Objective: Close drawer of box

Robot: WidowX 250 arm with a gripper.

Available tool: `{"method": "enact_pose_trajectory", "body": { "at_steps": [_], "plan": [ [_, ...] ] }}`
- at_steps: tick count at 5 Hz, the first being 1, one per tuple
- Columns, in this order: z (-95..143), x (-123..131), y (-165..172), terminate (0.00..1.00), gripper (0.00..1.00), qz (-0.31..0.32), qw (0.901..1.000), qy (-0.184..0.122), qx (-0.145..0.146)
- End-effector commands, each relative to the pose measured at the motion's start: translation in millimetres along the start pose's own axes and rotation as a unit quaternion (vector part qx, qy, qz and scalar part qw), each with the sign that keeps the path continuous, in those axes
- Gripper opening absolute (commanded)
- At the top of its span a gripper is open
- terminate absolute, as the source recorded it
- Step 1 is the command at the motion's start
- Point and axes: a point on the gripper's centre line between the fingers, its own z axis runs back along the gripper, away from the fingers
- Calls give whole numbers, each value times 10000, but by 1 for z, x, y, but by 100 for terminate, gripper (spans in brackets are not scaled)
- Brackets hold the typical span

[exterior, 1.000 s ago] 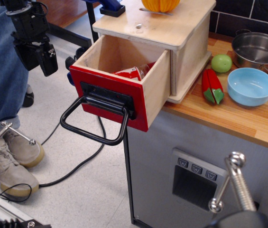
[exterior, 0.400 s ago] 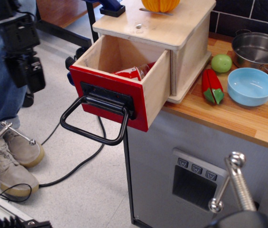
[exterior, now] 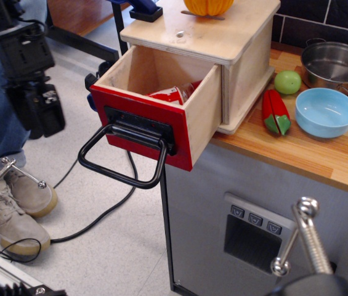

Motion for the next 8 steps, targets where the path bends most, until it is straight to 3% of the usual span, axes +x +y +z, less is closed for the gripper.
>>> {"method": "enact_pose_trajectory", "body": {
  "at_steps": [1,2,3,6,8],
  "plan": [
    [8,6,-47,0,100,151,9992,-377,56],
    [-10,-6,-65,0,100,208,9980,-594,32],
    [-13,-3,-80,0,100,353,9966,-740,62],
    [-7,38,-91,0,100,519,9942,-888,313],
    [9,65,-78,0,100,443,9845,-1394,970]
  ]
}}
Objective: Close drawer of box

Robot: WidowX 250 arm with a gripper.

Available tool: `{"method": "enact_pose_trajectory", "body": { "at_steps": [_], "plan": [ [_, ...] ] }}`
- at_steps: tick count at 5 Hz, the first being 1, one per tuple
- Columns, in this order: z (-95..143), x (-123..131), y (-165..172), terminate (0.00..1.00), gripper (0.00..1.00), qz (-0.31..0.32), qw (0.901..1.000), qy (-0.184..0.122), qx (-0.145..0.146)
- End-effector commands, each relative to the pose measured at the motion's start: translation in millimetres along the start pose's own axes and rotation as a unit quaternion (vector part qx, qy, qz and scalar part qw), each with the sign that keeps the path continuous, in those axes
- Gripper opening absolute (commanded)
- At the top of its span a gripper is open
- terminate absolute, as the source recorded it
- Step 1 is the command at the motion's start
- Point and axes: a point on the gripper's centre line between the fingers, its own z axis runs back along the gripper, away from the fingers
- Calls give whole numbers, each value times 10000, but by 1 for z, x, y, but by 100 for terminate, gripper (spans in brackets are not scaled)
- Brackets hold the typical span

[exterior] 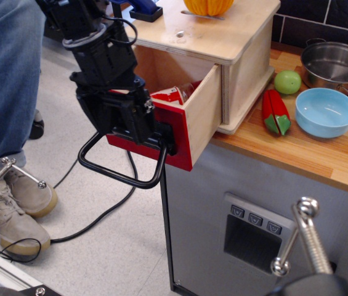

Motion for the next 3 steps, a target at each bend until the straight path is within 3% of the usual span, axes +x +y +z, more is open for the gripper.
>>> {"method": "enact_pose_trajectory", "body": {
  "at_steps": [1,3],
  "plan": [
    [21,47,11,0,100,6,9970,-569,524],
    [23,95,21,0,100,330,9938,-743,756]
  ]
}}
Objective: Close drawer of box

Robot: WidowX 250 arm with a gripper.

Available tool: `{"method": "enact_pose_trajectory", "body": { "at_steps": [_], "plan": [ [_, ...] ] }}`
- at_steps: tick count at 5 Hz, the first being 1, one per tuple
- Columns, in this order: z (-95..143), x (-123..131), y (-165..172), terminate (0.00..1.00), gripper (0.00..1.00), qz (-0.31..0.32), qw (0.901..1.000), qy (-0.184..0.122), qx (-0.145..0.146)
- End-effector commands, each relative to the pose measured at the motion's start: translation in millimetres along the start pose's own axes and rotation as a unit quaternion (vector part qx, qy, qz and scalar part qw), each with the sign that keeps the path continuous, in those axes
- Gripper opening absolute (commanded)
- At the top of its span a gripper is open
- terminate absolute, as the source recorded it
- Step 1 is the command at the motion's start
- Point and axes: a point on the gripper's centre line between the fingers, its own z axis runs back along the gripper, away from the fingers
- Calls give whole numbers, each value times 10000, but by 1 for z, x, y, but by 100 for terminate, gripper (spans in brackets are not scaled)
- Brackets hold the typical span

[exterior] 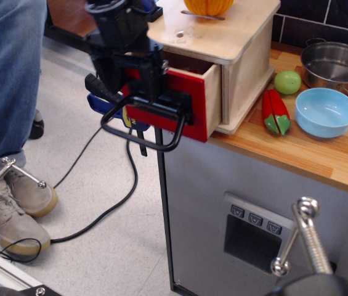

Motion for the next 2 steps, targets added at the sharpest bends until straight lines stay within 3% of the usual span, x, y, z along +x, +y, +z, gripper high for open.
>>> {"method": "enact_pose_trajectory", "body": {
  "at_steps": [1,2],
  "plan": [
    [22,59,5,0,100,197,9985,-510,98],
    [25,73,9,100,100,189,9993,-306,-30]
  ]
}}
